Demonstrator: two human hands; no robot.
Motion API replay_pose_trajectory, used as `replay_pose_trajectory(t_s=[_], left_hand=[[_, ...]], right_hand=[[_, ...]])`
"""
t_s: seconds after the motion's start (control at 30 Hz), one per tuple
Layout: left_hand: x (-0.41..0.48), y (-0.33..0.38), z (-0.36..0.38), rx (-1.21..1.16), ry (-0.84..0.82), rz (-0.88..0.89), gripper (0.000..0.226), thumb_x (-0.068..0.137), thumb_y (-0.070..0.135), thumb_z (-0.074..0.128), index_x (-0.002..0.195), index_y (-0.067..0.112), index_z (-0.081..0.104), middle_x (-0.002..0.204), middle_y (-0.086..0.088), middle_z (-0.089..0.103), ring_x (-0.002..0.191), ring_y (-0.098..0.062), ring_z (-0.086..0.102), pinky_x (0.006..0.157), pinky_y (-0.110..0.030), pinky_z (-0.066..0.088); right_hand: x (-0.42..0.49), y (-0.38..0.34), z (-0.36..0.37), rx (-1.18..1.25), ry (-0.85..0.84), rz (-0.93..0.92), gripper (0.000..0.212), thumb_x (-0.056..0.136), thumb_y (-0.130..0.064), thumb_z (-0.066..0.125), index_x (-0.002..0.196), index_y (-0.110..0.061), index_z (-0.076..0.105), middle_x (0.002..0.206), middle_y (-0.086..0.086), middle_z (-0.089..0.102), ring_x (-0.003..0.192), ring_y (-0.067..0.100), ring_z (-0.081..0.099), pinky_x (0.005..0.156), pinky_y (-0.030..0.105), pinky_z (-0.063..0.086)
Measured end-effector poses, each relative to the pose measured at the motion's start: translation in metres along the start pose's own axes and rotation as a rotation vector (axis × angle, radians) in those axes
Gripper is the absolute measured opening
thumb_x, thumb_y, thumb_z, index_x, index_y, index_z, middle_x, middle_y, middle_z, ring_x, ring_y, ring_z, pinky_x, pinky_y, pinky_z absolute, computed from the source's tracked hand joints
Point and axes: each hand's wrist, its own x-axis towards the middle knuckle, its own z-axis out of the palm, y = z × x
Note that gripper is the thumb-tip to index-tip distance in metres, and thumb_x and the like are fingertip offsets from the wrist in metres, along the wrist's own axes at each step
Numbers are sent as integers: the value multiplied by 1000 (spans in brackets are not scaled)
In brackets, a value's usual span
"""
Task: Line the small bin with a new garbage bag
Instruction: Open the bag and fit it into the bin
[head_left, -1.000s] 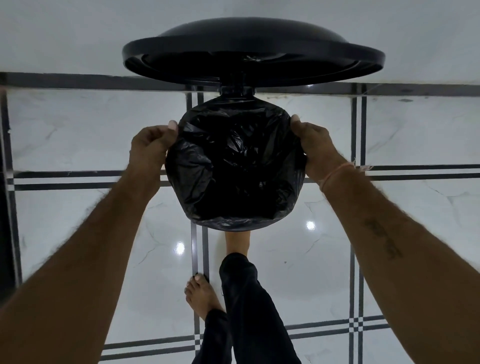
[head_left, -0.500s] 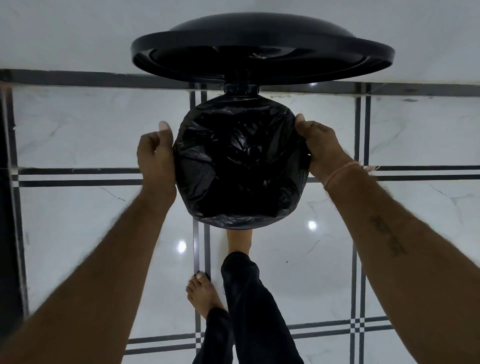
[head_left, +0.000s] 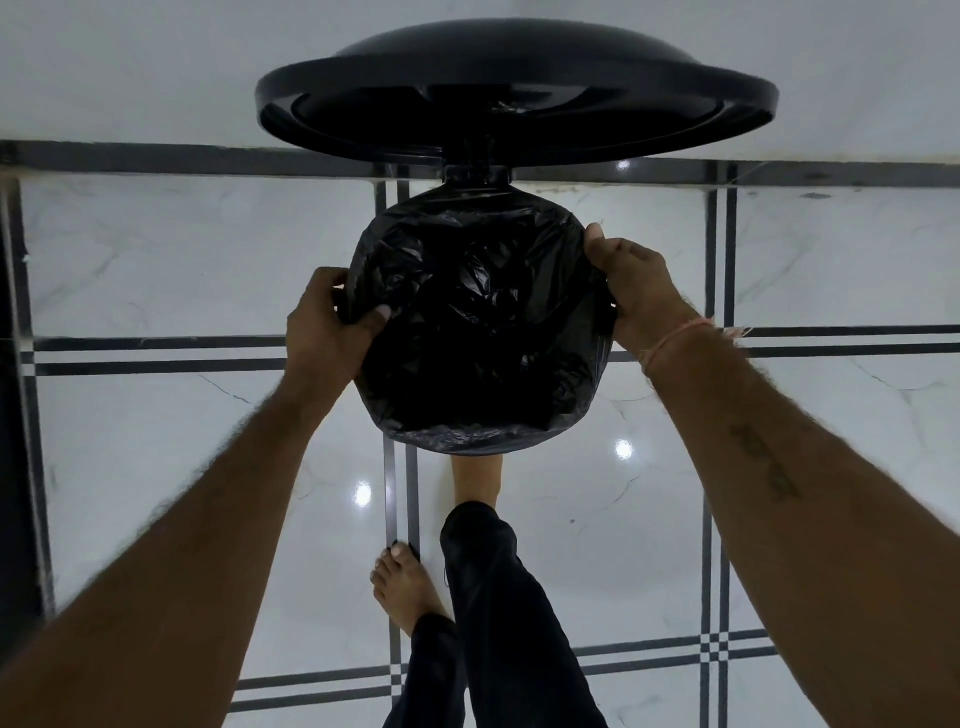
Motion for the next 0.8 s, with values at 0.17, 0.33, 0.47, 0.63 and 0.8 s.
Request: replay_pose_trajectory(t_s=[0.17,0.33,0.47,0.63,0.8], left_hand=[[11,13,-5,-293,13,-19,32,100,45,59,78,24,68,69,12,64,70,-11,64,62,-24,50],[37,30,-10,-490,-22,-355,33,101,38,64,74,19,71,61,8,69,60,-12,66,60,-25,56],[46,39,-13,-493,-143,-372,33,101,47,61,89,18,72,77,5,74,69,-15,72,61,-26,57],[71,69,-8,-518,-229,-387,21,90,31,77,98,11,75,81,-3,76,66,-17,74,64,-27,60],[93,70,-7,-414,-353,-506,16,92,32,74,82,20,73,82,-1,74,67,-16,71,70,-31,61]], right_hand=[[1,-1,0,-3,-19,11,31,99,-35,70,82,-9,66,70,-1,70,62,13,72,66,33,65],[6,-6,-5,-11,-82,100,34,99,-39,69,105,-6,74,89,3,77,84,24,78,66,37,65],[18,-8,-10,-101,-142,131,26,101,-40,63,97,-16,73,90,-2,70,88,20,68,74,34,57],[32,-30,1,-206,-263,68,24,95,-43,69,92,-20,72,78,-7,70,77,13,67,77,31,56],[55,-44,24,-213,-298,135,18,95,-28,73,88,-12,72,77,3,78,69,16,75,74,31,63]])
